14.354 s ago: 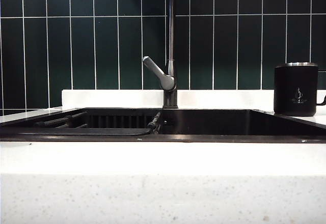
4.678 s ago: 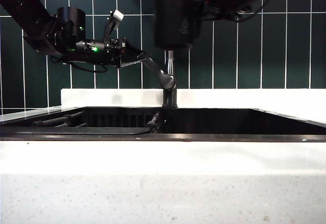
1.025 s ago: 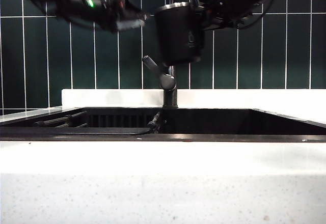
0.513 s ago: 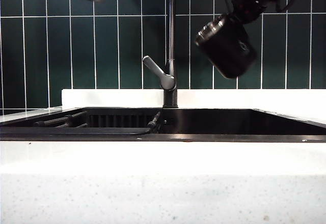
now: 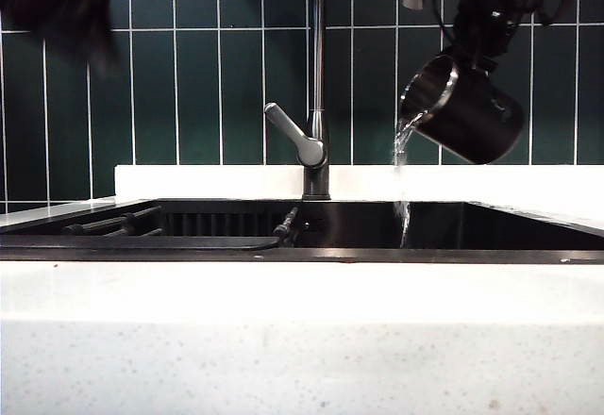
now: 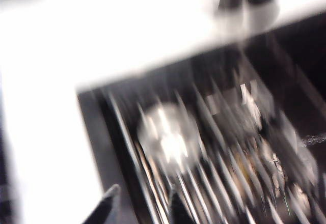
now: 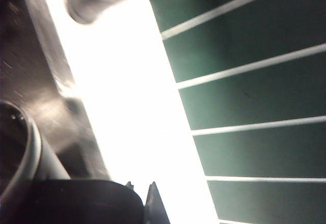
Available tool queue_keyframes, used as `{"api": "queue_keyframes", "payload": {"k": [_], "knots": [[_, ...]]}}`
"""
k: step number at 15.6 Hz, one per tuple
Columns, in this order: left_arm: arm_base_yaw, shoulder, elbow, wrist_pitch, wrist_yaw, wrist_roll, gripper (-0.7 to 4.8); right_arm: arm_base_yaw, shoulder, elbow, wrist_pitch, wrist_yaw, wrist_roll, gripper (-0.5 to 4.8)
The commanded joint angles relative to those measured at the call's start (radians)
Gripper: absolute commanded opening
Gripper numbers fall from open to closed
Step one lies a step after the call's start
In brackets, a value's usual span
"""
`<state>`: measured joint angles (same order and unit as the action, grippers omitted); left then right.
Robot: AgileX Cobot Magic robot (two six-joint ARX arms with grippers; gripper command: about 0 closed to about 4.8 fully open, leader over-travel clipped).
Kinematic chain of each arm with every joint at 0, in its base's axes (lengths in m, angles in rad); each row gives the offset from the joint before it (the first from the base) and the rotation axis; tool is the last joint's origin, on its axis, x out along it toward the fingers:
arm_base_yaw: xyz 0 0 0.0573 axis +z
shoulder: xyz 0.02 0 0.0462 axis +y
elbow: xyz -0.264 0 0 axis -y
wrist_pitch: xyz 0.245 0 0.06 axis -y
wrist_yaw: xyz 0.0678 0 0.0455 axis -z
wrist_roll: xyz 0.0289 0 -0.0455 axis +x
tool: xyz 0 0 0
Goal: Pick up the mug next to the sink, go to the faucet to get some water, pour the water into the sink, and finally put the mug back to its place.
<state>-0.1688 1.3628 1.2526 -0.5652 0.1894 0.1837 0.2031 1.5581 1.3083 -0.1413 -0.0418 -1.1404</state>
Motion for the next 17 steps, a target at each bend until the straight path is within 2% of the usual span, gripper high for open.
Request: {"api": "queue_keyframes", "payload": {"k": [1,3,4,6,10,13,17], "knots": [[-0.004,-0.068,-0.193,0.038,0.037,-0.048,0.48,0.000,0.008,0.013,0.093,0.023,-0.260,0.01],[-0.004,-0.099,-0.255,0.050,0.052,-0.064,0.46,0.002,0.010,0.013,0.105,0.024,-0.285,0.05],[-0.004,-0.105,-0.259,0.050,0.073,-0.069,0.17,0.003,0.016,0.013,0.114,0.021,-0.326,0.10],[-0.005,-0.118,-0.259,0.075,0.105,-0.081,-0.06,0.003,0.028,0.013,0.134,0.025,-0.423,0.36],[-0.005,-0.126,-0.259,0.095,0.115,-0.089,-0.06,0.039,0.047,0.013,0.143,0.046,-0.466,0.45],[-0.005,-0.126,-0.259,0.068,0.114,-0.090,-0.06,0.059,0.051,0.013,0.181,0.066,-0.627,0.30],[-0.006,-0.126,-0.259,0.079,0.114,-0.092,-0.06,0.086,0.051,0.013,0.251,0.093,-0.729,0.29]]}}
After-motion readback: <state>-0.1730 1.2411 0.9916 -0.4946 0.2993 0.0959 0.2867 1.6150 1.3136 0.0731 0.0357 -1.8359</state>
